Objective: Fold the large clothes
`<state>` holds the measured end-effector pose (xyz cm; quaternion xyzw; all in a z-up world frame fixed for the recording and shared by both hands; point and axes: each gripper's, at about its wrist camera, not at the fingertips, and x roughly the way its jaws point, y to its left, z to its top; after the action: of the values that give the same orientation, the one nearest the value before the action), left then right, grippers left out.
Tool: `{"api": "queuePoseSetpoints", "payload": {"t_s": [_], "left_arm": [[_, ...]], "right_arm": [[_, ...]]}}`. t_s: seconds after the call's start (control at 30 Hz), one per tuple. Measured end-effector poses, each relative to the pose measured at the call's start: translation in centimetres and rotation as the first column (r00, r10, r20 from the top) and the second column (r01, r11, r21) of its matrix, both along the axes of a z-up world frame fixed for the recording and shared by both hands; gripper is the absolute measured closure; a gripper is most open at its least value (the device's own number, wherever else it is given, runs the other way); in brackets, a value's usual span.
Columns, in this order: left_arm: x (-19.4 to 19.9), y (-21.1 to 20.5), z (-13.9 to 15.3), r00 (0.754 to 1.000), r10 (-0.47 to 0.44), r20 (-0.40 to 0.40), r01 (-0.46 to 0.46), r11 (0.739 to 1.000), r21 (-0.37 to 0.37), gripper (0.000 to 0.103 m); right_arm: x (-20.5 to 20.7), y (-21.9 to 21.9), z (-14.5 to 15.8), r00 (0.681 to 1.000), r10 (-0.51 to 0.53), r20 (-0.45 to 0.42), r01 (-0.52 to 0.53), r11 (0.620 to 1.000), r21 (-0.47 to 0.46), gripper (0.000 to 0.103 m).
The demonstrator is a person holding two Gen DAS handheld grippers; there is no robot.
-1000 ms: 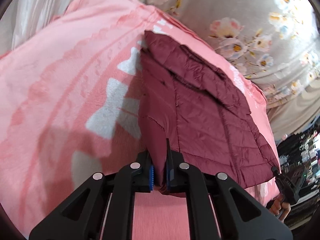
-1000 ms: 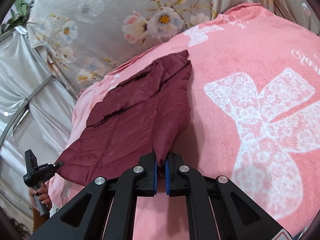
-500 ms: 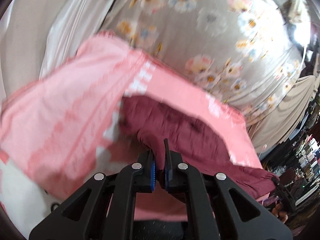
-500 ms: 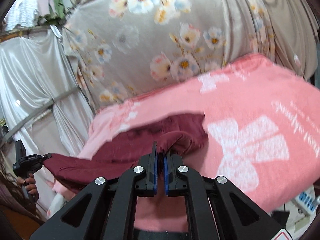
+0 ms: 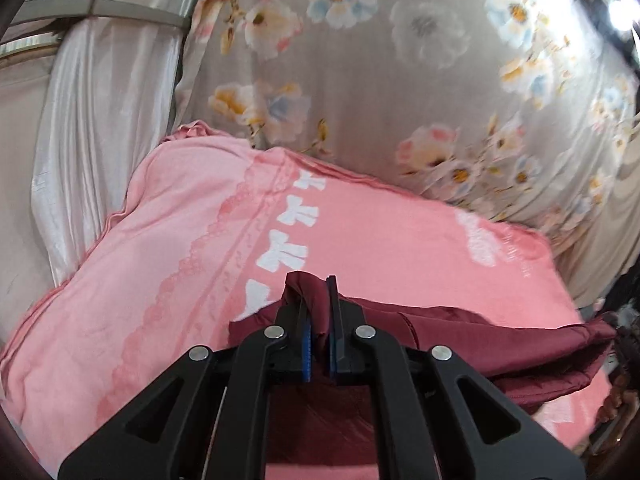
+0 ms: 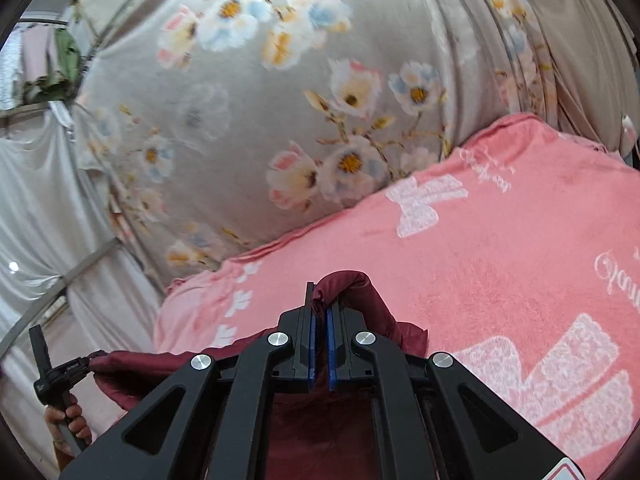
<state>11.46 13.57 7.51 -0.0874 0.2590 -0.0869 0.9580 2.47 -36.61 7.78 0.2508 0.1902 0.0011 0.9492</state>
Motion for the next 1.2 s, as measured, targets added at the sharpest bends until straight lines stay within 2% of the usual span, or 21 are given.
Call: {"api": "queuePoseSetpoints", "payload": {"t_s": [0.2,0.5,0.93,1.2], "left_arm": [[7.7,-1.4,-5.5,0.989,0.053,-0.136,-0.044,0.997,0.067,0.099],[12.7,-2.4,-12.2,0.964,0.087,-0.253,-0.054,0.99,0.133,0.099],[14.9,-2.9,-16.4,0.954,0.07,-0.293,-0.032,0.991,0.133,0.098],[15.6,-3.1,-17.5,0.956,0.058,-0.287,-0.027,0.994,0.11,0.096]], "right_arm": [[7.0,0.1,-4.0,0.994,-0.018,-0.111,0.017,1.0,-0.011,0.1],[12.3,0.0,-9.0,0.975,-0.04,-0.217,0.035,0.999,-0.027,0.1],[15.0,-0.3,-14.3,0.946,-0.044,-0.323,0.034,0.999,-0.037,0.1],[15.7,-0.2,-15.5,0.936,-0.049,-0.348,0.037,0.998,-0.04,0.1]]}}
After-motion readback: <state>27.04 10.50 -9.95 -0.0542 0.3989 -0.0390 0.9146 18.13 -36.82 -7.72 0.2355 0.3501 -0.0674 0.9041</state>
